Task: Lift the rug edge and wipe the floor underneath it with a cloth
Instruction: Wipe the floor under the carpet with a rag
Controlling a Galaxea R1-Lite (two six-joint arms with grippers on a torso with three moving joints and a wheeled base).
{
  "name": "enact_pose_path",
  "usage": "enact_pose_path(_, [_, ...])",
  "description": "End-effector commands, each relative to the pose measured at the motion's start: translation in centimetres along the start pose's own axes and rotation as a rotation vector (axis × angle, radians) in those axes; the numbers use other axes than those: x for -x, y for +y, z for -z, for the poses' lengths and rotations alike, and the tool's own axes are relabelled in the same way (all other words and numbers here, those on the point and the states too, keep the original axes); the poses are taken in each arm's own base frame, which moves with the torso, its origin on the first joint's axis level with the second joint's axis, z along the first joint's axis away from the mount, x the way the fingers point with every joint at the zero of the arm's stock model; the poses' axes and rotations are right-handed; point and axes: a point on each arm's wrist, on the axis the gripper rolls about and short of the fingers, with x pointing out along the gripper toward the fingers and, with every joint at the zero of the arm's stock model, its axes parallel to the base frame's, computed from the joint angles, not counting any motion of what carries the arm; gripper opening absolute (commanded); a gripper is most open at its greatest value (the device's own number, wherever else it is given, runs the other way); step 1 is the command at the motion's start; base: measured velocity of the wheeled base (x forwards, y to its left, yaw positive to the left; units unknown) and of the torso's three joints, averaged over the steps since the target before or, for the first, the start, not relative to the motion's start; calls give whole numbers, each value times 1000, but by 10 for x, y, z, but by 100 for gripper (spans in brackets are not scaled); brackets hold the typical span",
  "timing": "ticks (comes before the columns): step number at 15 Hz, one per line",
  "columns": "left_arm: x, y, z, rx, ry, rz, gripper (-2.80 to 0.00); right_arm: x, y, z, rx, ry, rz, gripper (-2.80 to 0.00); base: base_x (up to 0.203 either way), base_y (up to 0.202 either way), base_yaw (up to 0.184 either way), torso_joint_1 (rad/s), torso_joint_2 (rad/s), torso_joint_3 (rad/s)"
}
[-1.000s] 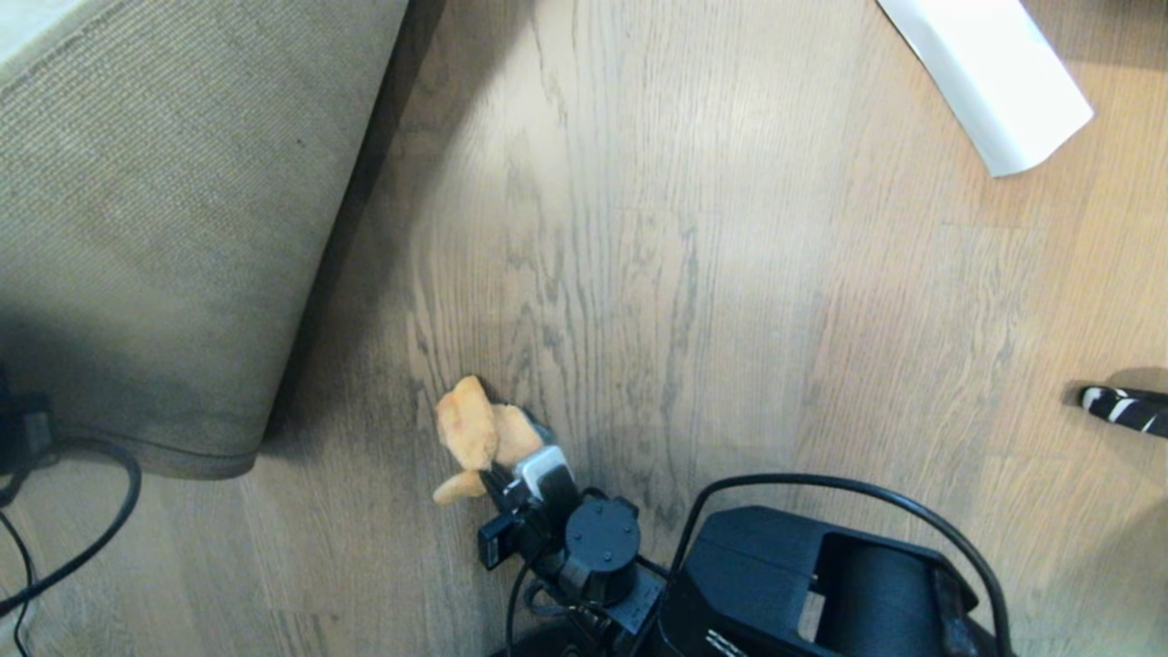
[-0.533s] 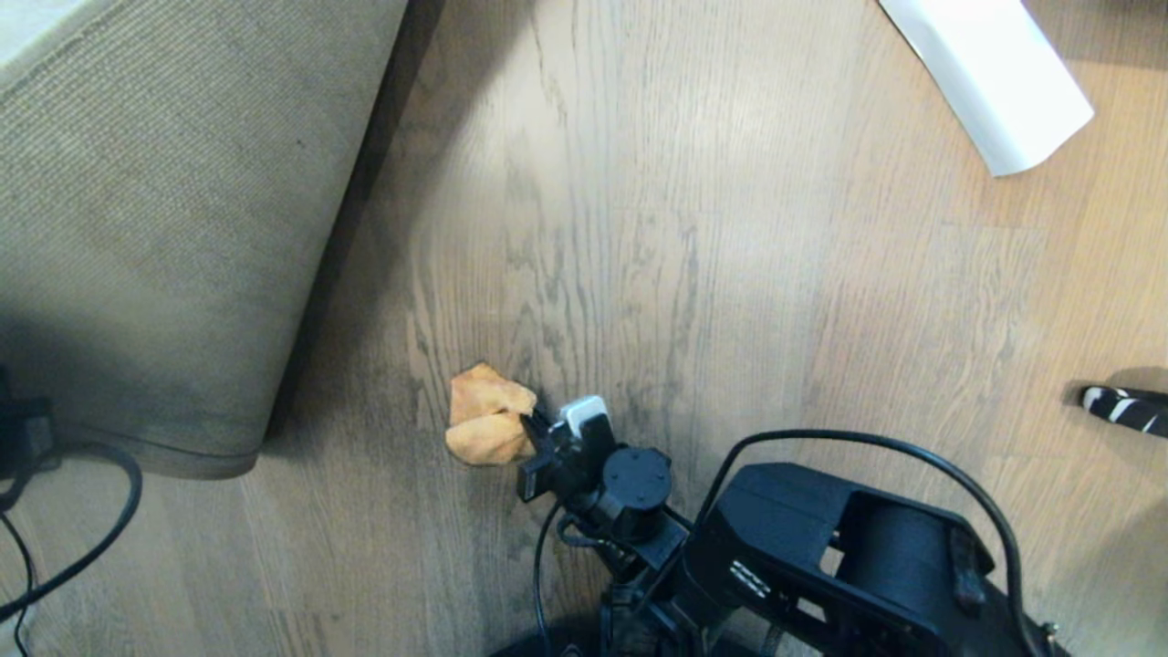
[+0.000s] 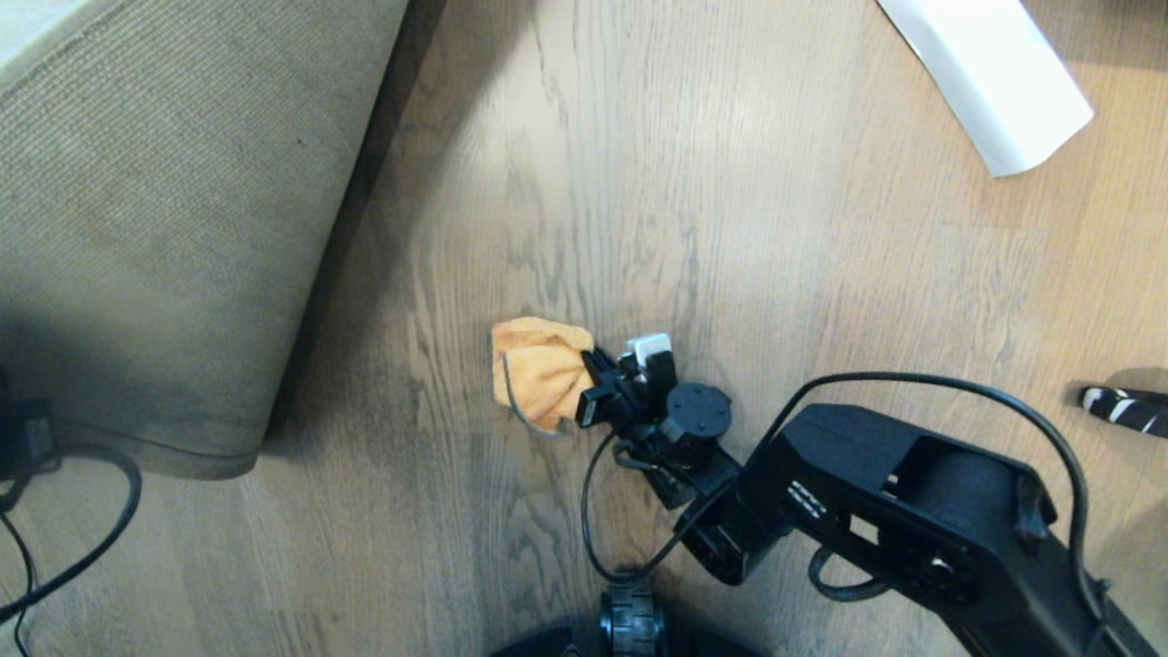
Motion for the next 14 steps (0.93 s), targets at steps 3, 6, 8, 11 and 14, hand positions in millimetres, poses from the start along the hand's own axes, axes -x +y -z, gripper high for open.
enact_pose_path(3, [1, 1, 0, 4, -10, -6, -280, -9, -45, -31, 14, -103, 97, -280, 0, 0, 0, 0, 0, 0])
enact_pose_path(6, [1, 1, 0, 3, -9, -6, -280, -11, -73, -41, 31, -126, 152, -280, 0, 0, 0, 0, 0, 0])
enact_pose_path(8, [1, 1, 0, 4, -10, -5, -280, -11, -80, -45, 36, -133, 167, -280, 0, 0, 0, 0, 0, 0])
enact_pose_path(11, [1, 1, 0, 4, -10, -5, -280, -10, -73, -44, 32, -126, 153, -280, 0, 0, 0, 0, 0, 0])
enact_pose_path(14, [1, 1, 0, 3, -9, -5, -280, -7, -47, -39, 17, -105, 101, -280, 0, 0, 0, 0, 0, 0])
